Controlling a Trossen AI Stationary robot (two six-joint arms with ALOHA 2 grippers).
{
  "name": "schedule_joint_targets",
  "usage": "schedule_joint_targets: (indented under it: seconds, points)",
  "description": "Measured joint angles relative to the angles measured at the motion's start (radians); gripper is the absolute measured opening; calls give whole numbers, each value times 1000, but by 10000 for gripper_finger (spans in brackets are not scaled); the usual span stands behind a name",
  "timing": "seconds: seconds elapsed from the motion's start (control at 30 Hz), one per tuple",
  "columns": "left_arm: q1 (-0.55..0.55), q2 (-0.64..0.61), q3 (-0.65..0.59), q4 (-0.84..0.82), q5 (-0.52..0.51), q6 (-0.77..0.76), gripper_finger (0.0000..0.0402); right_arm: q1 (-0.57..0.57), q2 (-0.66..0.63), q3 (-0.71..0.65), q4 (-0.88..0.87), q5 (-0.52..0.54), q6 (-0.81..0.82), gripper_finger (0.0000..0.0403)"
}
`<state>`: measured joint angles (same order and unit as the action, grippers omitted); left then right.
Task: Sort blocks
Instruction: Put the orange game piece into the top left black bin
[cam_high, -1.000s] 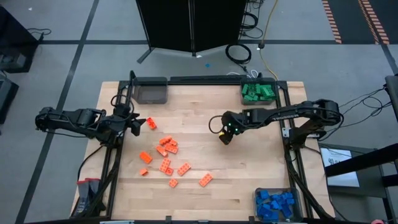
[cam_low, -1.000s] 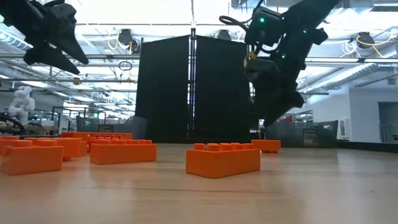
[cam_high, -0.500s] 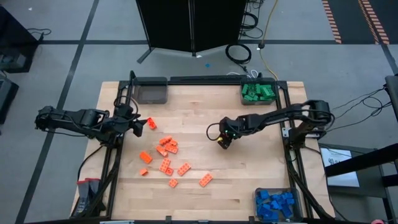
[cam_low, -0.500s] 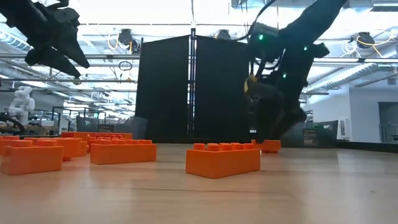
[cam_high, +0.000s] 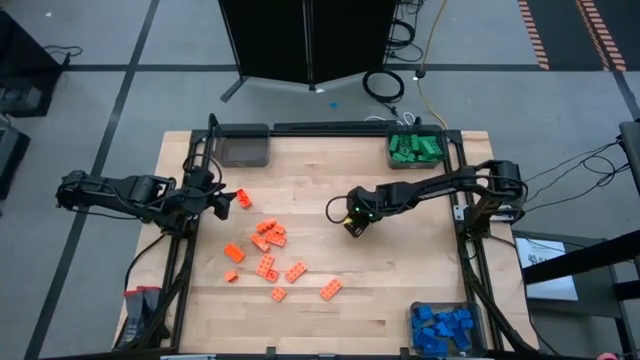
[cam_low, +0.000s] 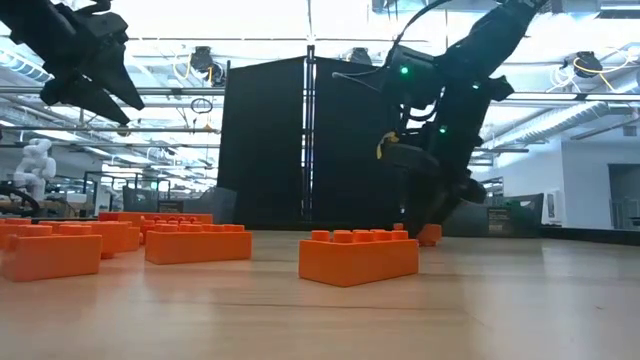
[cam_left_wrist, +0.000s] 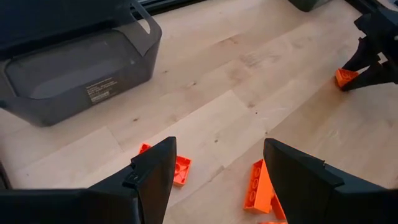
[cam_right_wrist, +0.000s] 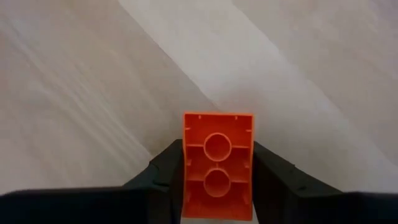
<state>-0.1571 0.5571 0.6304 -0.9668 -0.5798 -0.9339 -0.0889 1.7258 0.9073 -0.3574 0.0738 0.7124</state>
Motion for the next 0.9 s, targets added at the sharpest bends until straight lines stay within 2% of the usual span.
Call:
schedule_joint_targets:
  seconds: [0.17, 0.33, 0.57, 0.77, 0.8, 0.83, 0.9]
  points:
    - [0, 0, 0, 0, -1, 5, 244, -58, 2, 122, 103, -12, -89, 119]
    - [0, 0, 0, 0, -1, 4, 244, -147, 92, 377, 131, -32, -211, 119]
    - [0, 0, 0, -3, -2, 4, 244, -230, 401, 916, 104, -173, -331, 119]
    - [0, 0, 0, -3, -6, 4, 245, -245, 720, 1429, -13, -189, -379, 119]
    - [0, 0, 0, -3, -6, 4, 244, -247, 760, 1452, 18, -194, -379, 119]
    - [0, 0, 0, -3, -6, 3, 244, -250, 765, 1409, 119, -214, -356, 119]
    - [0, 2, 0, -6, -6, -1, 244, -258, 781, 1352, 205, -228, -280, 119]
